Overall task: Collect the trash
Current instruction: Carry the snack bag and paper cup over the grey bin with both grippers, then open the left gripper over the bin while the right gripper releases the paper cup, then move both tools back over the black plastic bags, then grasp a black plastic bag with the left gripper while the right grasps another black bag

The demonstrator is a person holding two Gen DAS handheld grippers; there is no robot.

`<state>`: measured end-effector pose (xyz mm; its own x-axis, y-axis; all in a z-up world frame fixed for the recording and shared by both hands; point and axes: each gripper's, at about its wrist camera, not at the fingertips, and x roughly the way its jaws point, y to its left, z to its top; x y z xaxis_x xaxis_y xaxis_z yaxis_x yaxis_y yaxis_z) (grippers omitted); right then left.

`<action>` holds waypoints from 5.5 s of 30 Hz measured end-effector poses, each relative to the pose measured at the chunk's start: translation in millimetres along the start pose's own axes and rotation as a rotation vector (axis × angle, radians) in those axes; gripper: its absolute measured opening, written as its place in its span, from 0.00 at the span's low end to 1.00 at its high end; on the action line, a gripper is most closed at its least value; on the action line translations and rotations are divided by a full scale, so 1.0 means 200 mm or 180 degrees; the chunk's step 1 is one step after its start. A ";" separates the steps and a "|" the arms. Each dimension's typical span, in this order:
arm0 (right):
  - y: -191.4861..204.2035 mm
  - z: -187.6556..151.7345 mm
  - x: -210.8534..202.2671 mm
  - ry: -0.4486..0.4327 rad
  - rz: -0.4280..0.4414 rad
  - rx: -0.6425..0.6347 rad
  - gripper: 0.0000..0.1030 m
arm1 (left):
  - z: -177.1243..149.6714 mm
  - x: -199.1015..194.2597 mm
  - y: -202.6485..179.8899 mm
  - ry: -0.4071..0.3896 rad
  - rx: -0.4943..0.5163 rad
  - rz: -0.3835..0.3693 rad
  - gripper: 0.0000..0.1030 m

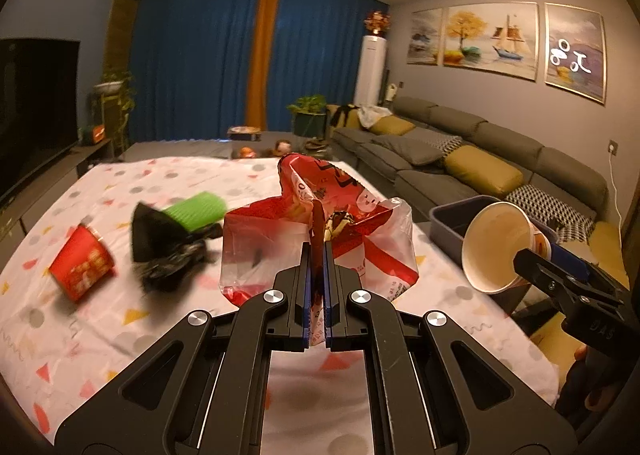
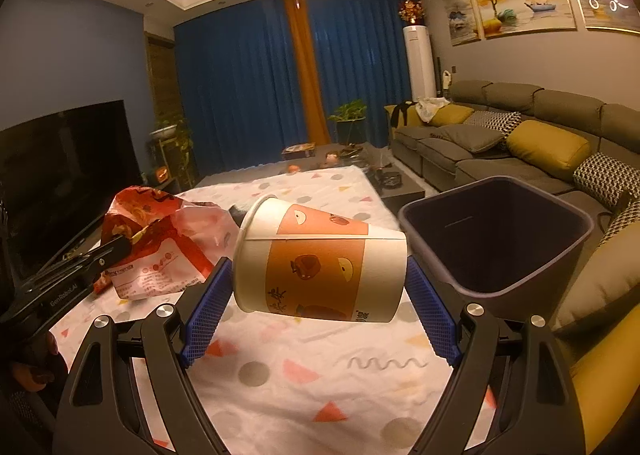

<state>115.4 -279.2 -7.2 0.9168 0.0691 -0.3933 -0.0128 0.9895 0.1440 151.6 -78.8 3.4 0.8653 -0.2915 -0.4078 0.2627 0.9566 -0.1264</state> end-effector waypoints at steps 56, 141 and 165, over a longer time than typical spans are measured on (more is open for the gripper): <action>-0.84 0.12 0.21 -0.0129 -0.0986 0.0609 0.80 | 0.04 1.02 -1.07 0.0550 0.0563 -0.1385 0.04; 0.56 0.06 0.79 0.0306 0.0103 -0.0374 0.77 | -0.06 0.58 0.79 0.0900 -0.0539 0.0486 0.56; 0.60 0.01 1.01 0.0639 0.0104 -0.0454 0.05 | -0.03 0.45 0.79 0.0462 -0.0592 0.0207 0.10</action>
<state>299.9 -147.3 -67.7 0.8174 0.1111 -0.5653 -0.1103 0.9933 0.0357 268.7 46.2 -59.0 0.8039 -0.2395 -0.5444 0.1137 0.9604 -0.2545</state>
